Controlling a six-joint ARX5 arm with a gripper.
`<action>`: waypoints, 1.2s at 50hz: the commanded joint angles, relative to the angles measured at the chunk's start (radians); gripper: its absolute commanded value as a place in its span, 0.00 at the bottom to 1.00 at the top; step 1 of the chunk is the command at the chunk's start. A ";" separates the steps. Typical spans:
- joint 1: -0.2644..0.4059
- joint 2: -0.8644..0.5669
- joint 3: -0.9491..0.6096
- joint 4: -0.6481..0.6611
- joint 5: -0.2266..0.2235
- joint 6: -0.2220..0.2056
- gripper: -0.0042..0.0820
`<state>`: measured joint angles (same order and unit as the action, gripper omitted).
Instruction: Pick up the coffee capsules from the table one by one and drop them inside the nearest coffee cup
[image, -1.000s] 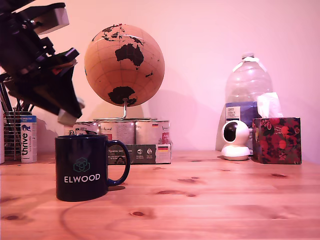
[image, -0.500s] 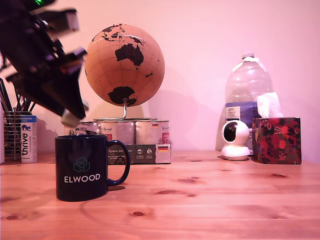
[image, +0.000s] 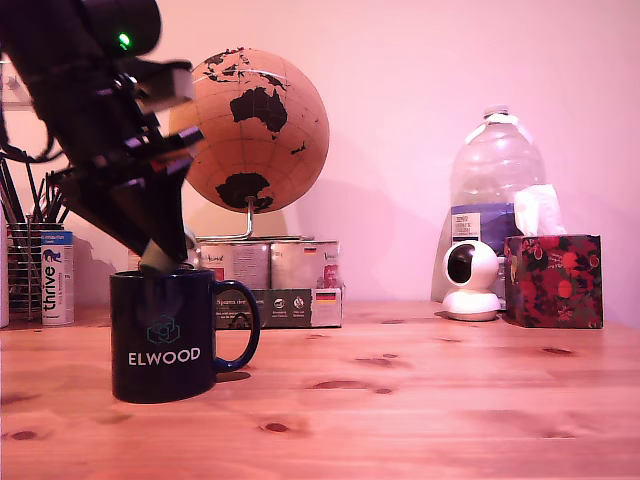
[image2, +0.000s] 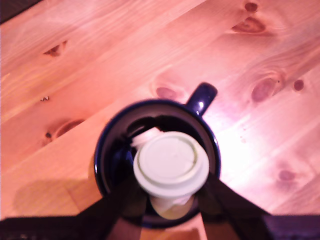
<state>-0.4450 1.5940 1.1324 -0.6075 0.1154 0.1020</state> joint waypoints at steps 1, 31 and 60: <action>-0.005 0.031 0.010 -0.006 -0.011 0.011 0.28; -0.014 0.043 0.016 -0.043 -0.020 0.015 0.28; -0.033 0.034 0.017 -0.006 -0.020 0.031 0.81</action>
<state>-0.4652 1.6306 1.1515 -0.6170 0.0891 0.1223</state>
